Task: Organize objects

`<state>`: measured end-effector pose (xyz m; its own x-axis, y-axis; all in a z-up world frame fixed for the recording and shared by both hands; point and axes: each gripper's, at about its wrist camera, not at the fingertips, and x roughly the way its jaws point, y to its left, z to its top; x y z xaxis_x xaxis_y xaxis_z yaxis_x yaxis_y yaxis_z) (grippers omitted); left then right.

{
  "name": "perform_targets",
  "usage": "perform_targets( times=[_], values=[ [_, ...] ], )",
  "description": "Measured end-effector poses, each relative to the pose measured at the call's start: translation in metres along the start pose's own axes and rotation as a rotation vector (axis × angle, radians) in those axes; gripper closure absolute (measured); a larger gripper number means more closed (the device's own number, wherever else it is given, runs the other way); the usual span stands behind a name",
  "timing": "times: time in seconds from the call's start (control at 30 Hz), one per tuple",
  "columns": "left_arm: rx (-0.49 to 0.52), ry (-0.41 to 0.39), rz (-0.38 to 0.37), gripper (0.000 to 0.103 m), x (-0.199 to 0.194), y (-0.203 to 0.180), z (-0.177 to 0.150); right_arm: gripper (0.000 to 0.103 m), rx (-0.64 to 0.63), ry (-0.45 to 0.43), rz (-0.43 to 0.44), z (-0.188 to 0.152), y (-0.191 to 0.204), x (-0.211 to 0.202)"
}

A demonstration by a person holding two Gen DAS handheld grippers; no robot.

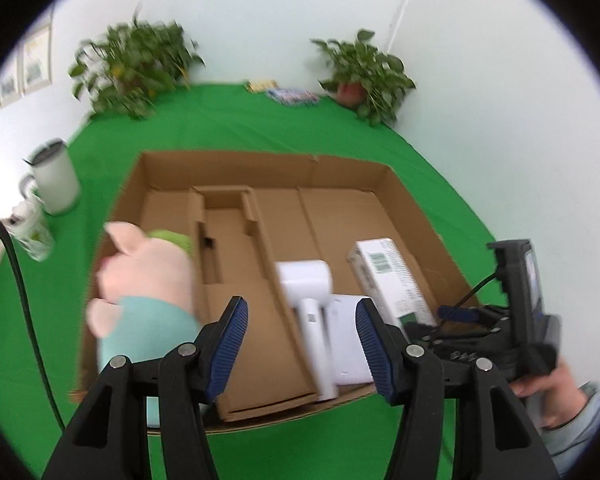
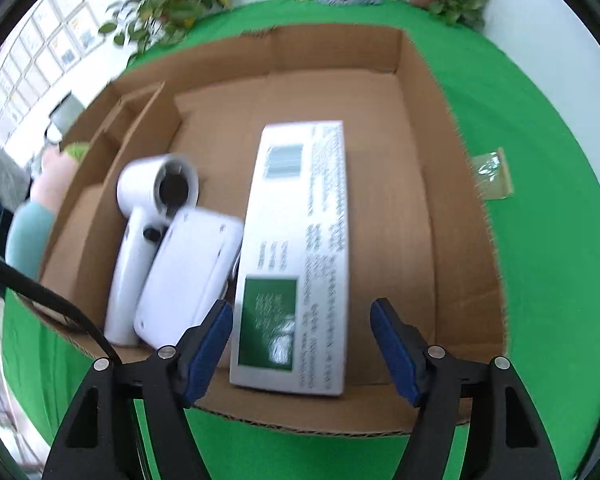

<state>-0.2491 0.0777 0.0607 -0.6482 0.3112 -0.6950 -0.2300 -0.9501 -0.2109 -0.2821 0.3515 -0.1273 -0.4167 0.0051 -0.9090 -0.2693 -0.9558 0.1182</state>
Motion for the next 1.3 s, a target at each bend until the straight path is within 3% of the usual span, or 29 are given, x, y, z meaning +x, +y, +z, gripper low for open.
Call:
perform_targets(
  times=[0.13, 0.2, 0.47, 0.53, 0.63, 0.7, 1.03, 1.3],
  values=[
    [0.036, -0.116, 0.115, 0.043, -0.010, 0.014, -0.021, 0.034, -0.013, -0.026, -0.001, 0.005, 0.001, 0.007],
    [0.030, -0.133, 0.155, 0.042, -0.009, 0.024, -0.034, 0.043, -0.026, -0.027, -0.020, 0.009, 0.005, 0.017],
    [-0.043, -0.124, 0.163, 0.042, 0.009, 0.047, -0.059, 0.040, 0.011, -0.024, -0.037, 0.008, 0.009, 0.023],
    [-0.031, -0.143, 0.175, 0.039, 0.011, 0.045, -0.063, 0.032, 0.020, -0.066, -0.050, 0.003, 0.009, 0.015],
    [-0.009, -0.178, 0.192, 0.026, 0.017, 0.039, -0.069, 0.000, -0.017, -0.241, -0.057, -0.016, 0.021, -0.008],
    [0.016, -0.201, 0.224, 0.023, 0.021, 0.033, -0.074, 0.001, -0.051, -0.331, -0.057, -0.029, 0.031, -0.015],
    [0.136, -0.292, 0.372, 0.016, 0.041, 0.011, -0.095, 0.001, -0.079, -0.565, -0.148, -0.068, 0.055, -0.004],
    [0.176, -0.302, 0.421, 0.011, 0.047, 0.004, -0.100, 0.000, -0.083, -0.580, -0.142, -0.070, 0.051, -0.004]
  ],
)
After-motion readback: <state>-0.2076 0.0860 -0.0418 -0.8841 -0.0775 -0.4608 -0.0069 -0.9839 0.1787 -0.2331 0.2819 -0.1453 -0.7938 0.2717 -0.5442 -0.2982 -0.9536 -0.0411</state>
